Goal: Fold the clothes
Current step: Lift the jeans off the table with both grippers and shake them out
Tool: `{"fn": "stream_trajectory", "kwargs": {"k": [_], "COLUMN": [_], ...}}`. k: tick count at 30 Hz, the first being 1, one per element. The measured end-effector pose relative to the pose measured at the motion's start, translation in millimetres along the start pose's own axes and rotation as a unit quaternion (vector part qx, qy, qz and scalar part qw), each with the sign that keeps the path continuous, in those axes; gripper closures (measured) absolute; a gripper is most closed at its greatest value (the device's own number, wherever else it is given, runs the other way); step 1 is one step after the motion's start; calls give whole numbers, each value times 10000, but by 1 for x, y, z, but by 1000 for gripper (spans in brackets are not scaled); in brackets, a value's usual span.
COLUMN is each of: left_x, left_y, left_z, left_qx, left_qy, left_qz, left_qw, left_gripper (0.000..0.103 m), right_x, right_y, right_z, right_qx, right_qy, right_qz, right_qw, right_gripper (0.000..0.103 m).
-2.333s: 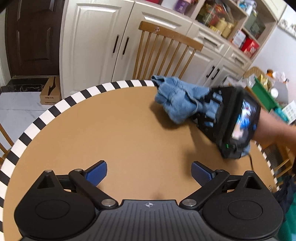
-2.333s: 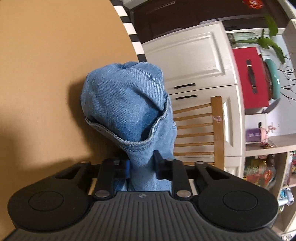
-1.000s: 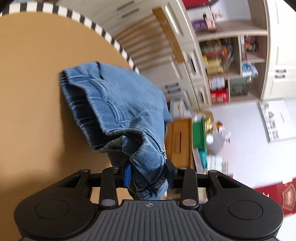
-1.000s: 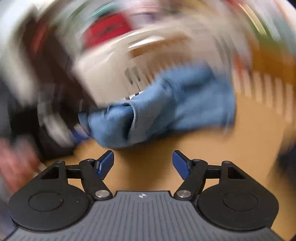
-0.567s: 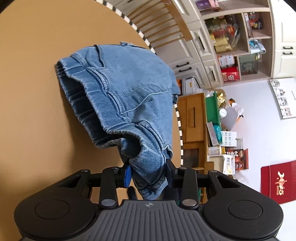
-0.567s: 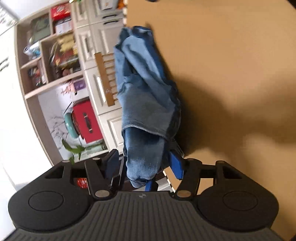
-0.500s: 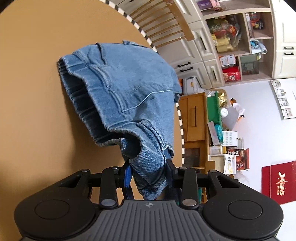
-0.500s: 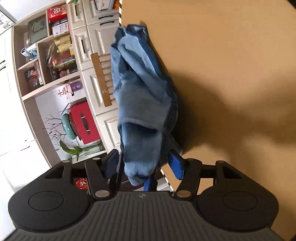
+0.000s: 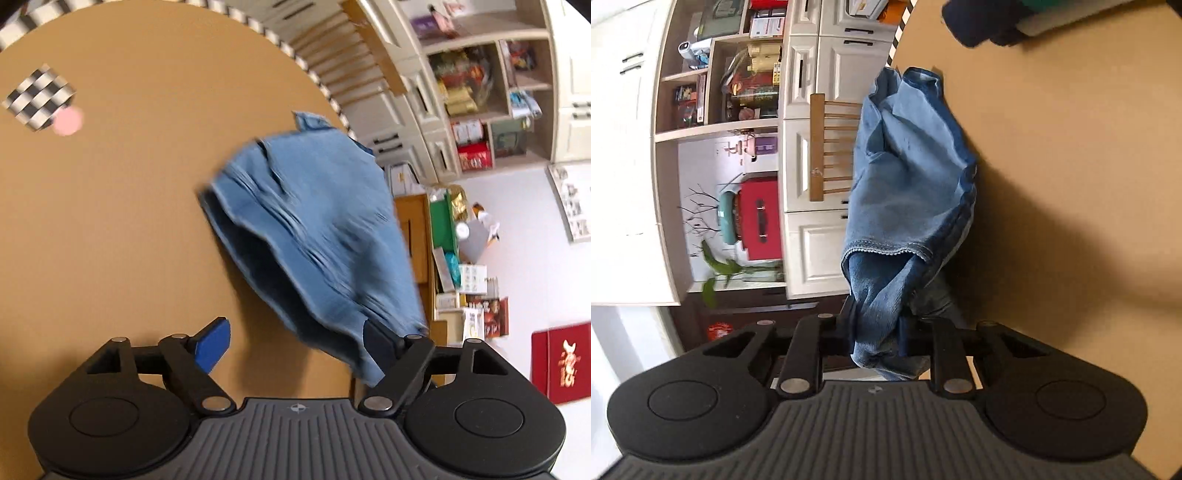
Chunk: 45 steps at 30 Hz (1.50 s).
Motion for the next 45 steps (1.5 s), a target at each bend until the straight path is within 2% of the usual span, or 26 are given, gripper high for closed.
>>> {"fn": "stream_trajectory", "kwargs": {"k": [5,8,10,13,17,19,22,25,28,31,33,34,36,38,39,41,45], "left_x": [18,41,55,68,84,90,95,103,112,123,128,131,132,128,124,108,89], "left_y": [23,28,29,28,28,27,28,34,32,25,26,27,30,31,32,34,28], "left_z": [10,13,19,32,32,22,15,10,14,24,30,32,36,39,41,47,66], "left_qx": [-470,-1147,-1388,-1354,-1535,-1364,-1101,-1655,-1905,-2361,-2655,-2776,-2890,-2656,-2401,-1921,-1392], "left_qy": [-158,-186,-320,-482,-191,70,19,53,-105,-230,-332,-365,-420,-431,-447,-568,-755], "left_qz": [-394,-876,-995,-1086,-1100,-969,-777,-953,-1172,-1509,-1587,-1591,-1605,-1582,-1420,-1130,-870], "left_qw": [9980,9894,9848,9836,9818,9859,9909,9816,9746,9597,9504,9467,9428,9501,9593,9732,9835], "left_gripper": [23,22,21,17,15,15,14,10,10,9,9,11,28,81,86,88,89], "right_x": [-17,-20,-28,-35,-47,-47,-42,-38,-36,-36,-39,-41,-49,-58,-63,-72,-83], "right_y": [19,27,29,44,57,60,64,71,77,83,85,85,81,74,68,51,3], "right_z": [6,5,3,4,16,20,21,18,14,5,-1,-2,2,9,14,22,31], "right_qx": [289,296,432,375,369,368,454,463,411,332,222,163,7,-157,-215,-293,-280], "right_qy": [112,127,171,184,41,16,41,117,207,338,429,439,359,259,172,50,-146], "right_qz": [214,221,314,458,625,694,804,893,915,933,890,852,700,518,404,171,-353], "right_qw": [9993,9992,9984,9981,9974,9969,9957,9949,9947,9945,9949,9953,9969,9982,9988,9994,9989], "right_gripper": [82,82,82,82,82,82,82,82,82,82,82,82,82,82,82,81,79]}}
Point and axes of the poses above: each gripper's, at about its wrist camera, not at the fingertips, and x roughly the way its jaws point, y to its left, z to its top, the point moved 9 cm from there along x, roughly the way its jaws point, and after that the axes turned 2 degrees about -z, right-handed, at the moved point
